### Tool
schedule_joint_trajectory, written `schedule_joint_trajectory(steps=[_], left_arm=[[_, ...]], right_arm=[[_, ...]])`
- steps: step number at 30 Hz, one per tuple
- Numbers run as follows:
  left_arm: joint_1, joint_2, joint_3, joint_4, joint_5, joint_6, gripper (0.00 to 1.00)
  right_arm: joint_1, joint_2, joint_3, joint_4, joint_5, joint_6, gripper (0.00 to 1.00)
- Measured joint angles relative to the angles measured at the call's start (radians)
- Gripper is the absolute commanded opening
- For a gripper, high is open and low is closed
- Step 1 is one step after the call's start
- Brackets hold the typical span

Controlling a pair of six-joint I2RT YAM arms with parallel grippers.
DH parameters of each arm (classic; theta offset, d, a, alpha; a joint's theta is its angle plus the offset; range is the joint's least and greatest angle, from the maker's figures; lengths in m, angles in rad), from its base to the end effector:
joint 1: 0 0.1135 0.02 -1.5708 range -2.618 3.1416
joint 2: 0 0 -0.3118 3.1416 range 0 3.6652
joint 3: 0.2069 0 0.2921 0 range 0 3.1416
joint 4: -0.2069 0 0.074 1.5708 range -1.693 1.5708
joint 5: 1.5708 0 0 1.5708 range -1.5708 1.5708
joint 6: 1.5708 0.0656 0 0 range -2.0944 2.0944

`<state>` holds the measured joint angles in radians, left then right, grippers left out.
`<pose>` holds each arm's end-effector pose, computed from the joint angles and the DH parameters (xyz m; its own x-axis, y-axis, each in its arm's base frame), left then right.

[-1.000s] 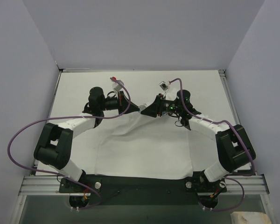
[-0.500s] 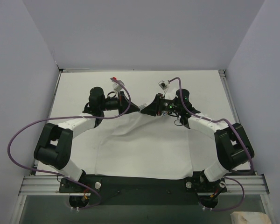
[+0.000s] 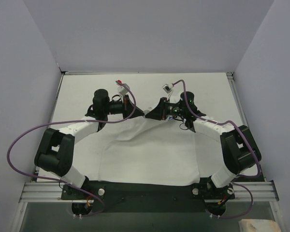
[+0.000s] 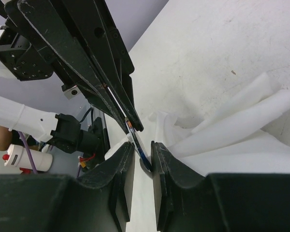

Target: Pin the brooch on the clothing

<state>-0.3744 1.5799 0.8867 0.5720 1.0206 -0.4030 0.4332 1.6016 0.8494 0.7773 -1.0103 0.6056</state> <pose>0.3412 -0.1942 0.2757 -0.4874 -0.0288 -0.8727 0.8562 0.1803 -0.4841 0.3290 0.2134 0.2764 -0.5458 0.0810 -0.8340 -0.8283 0.0985 0.5516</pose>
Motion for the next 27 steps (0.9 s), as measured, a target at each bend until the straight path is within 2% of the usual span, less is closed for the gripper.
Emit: schedule_joint_trajectory(steps=[10,19,27], left_arm=[[-0.022,0.000,0.089,-0.180,-0.029,0.100,0.00],[-0.061,-0.012,0.166,-0.384,-0.118,0.241,0.00],[-0.082,-0.039,0.176,-0.452,-0.182,0.304,0.00]], right_arm=[[-0.003,0.000,0.013,-0.034,0.003,-0.026,0.08],[-0.009,0.000,0.015,-0.058,0.002,-0.031,0.00],[-0.009,0.000,0.017,-0.065,-0.002,-0.034,0.00]])
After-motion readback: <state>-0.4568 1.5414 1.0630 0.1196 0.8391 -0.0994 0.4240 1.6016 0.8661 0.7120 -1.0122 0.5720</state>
